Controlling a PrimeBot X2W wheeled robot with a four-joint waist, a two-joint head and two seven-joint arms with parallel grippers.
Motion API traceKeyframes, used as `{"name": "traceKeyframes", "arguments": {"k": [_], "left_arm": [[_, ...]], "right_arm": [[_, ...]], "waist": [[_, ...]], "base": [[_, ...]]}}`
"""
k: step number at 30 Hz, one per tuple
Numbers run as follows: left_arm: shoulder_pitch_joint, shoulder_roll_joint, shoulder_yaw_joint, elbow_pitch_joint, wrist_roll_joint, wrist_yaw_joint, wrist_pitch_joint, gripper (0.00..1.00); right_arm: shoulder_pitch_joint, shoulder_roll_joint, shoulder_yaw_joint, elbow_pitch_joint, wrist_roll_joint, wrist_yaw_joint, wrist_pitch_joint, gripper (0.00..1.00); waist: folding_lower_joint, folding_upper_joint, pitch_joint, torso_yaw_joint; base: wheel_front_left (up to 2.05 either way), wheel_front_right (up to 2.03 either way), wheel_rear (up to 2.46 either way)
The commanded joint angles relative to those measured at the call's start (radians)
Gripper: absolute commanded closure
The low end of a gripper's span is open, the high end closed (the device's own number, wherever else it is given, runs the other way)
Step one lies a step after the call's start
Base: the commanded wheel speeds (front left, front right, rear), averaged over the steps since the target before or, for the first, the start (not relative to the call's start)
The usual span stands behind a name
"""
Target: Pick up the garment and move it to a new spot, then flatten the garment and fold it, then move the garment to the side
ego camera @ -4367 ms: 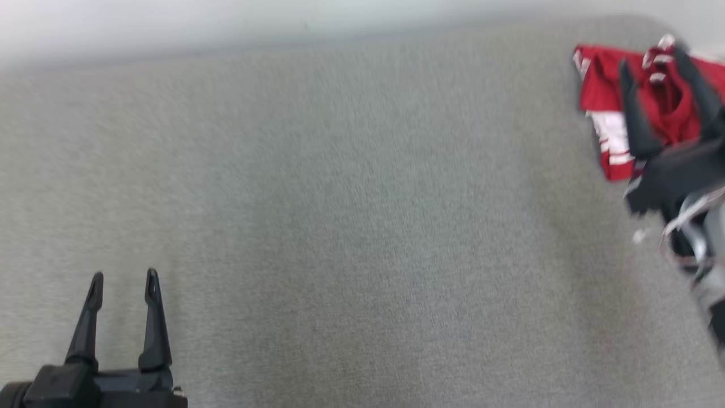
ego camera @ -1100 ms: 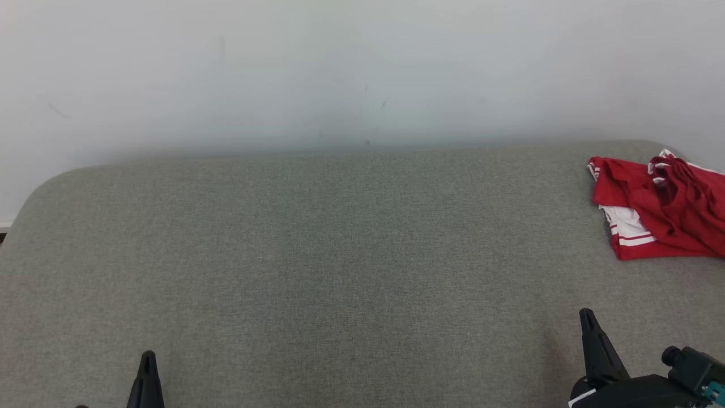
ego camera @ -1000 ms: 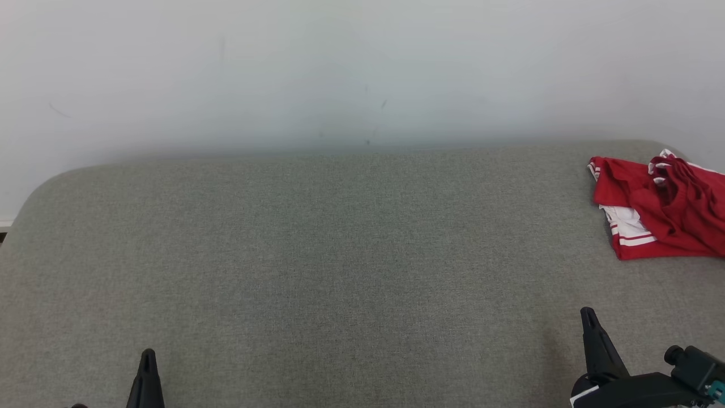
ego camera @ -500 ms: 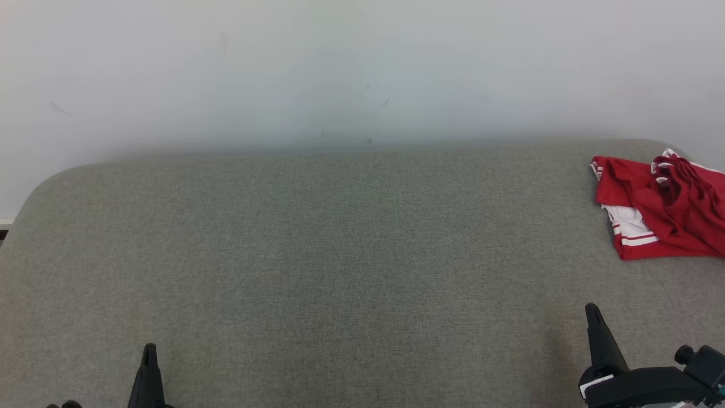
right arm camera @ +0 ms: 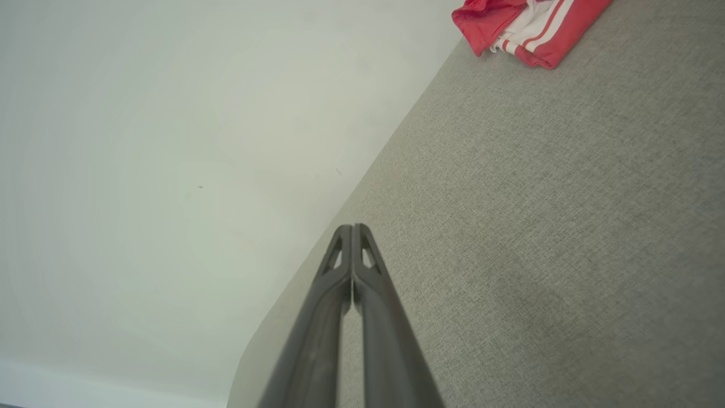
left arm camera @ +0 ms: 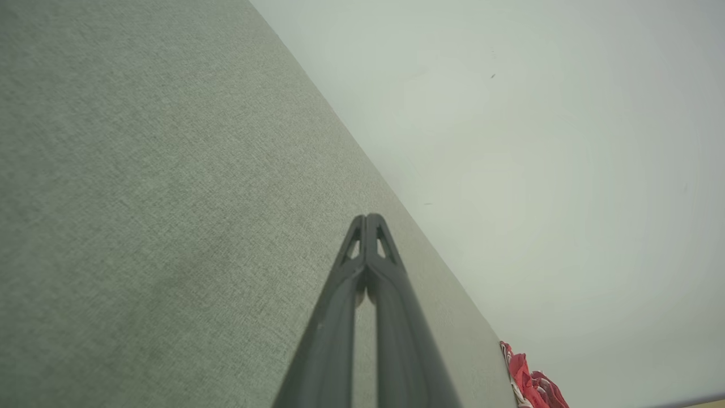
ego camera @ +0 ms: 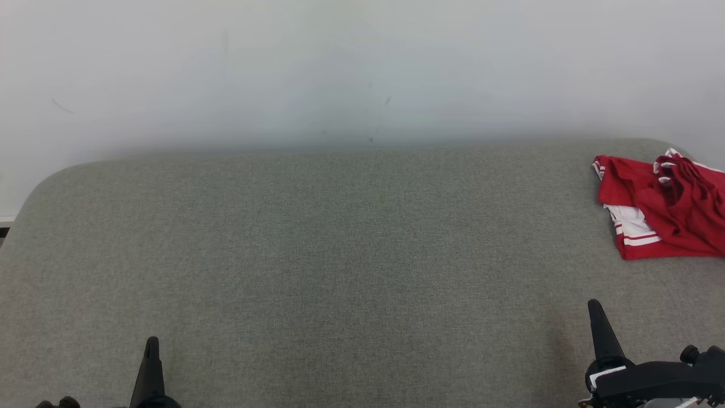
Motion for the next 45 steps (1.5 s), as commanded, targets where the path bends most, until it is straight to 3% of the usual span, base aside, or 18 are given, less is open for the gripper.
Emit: {"name": "traceKeyframes", "arguments": {"k": [1,45], "left_arm": [[-0.023,0.002,0.003,-0.006,-0.039,-0.004,0.007,1.00],[-0.077,0.001,0.007,0.024,-0.442,-0.009,0.111,1.00]], "right_arm": [[-0.020,0.002,-0.010,-0.012,0.033,-0.001,0.009,1.00],[-0.043,0.044,-0.074,-0.015,0.386,-0.002,0.109,1.00]], "waist": [[0.0000,0.0000,0.000,0.000],[0.0000,0.0000,0.011,0.012]], "base": [[0.00,0.00,0.00],[0.00,0.00,0.00]]}}
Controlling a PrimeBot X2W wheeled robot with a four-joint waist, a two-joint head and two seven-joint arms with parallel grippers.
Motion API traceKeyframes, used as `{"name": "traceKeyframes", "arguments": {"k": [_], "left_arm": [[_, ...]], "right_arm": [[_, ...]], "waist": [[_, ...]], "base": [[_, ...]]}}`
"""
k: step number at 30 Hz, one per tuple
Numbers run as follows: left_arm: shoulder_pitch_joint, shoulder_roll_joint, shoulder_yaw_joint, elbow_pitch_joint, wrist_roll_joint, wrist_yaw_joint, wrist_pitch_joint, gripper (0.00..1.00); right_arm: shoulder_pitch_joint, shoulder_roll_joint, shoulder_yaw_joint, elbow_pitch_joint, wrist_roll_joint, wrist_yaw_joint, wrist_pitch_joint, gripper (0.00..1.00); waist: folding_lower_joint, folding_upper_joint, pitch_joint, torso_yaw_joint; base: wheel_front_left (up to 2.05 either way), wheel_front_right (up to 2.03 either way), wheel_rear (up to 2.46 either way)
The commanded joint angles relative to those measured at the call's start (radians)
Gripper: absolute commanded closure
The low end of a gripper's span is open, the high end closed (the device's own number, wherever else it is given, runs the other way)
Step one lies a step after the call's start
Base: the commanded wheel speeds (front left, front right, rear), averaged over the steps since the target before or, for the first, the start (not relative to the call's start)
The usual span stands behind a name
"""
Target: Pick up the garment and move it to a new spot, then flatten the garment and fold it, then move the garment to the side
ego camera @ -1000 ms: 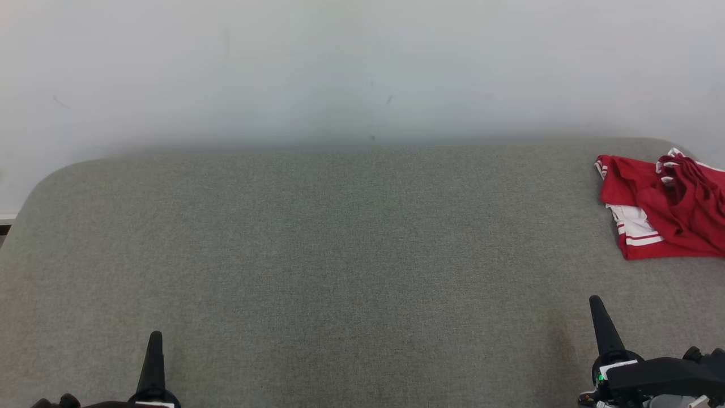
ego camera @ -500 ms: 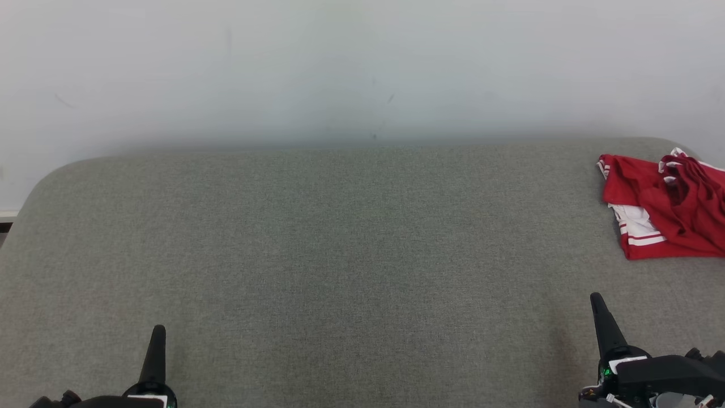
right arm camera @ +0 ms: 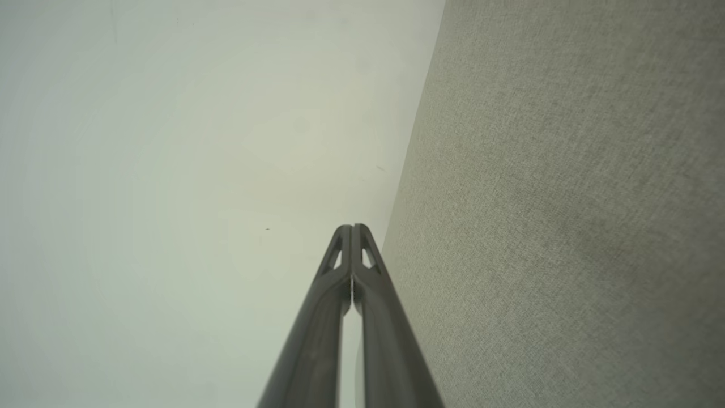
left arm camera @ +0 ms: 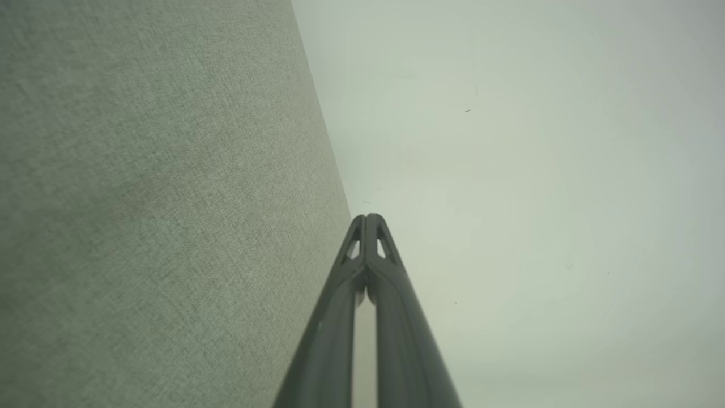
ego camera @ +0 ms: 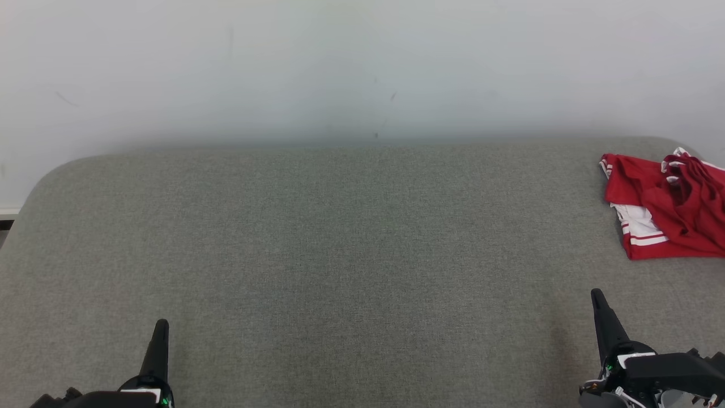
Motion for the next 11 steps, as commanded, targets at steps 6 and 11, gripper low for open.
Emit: {"name": "traceKeyframes", "arguments": {"k": [6,11], "left_arm": [[-0.020,0.001,0.004,0.003,-0.060,-0.008,0.016,1.00],[-0.026,0.000,0.004,0.006,-0.099,-0.007,0.025,1.00]], "right_arm": [[-0.013,0.007,-0.011,-0.006,0.053,-0.002,0.017,1.00],[-0.014,0.011,-0.018,-0.006,0.088,-0.002,0.026,1.00]], "waist": [[-0.0001,-0.0001,0.002,0.002],[-0.0001,-0.0001,0.003,0.003]], "base": [[0.00,0.00,0.00],[0.00,0.00,0.00]]}}
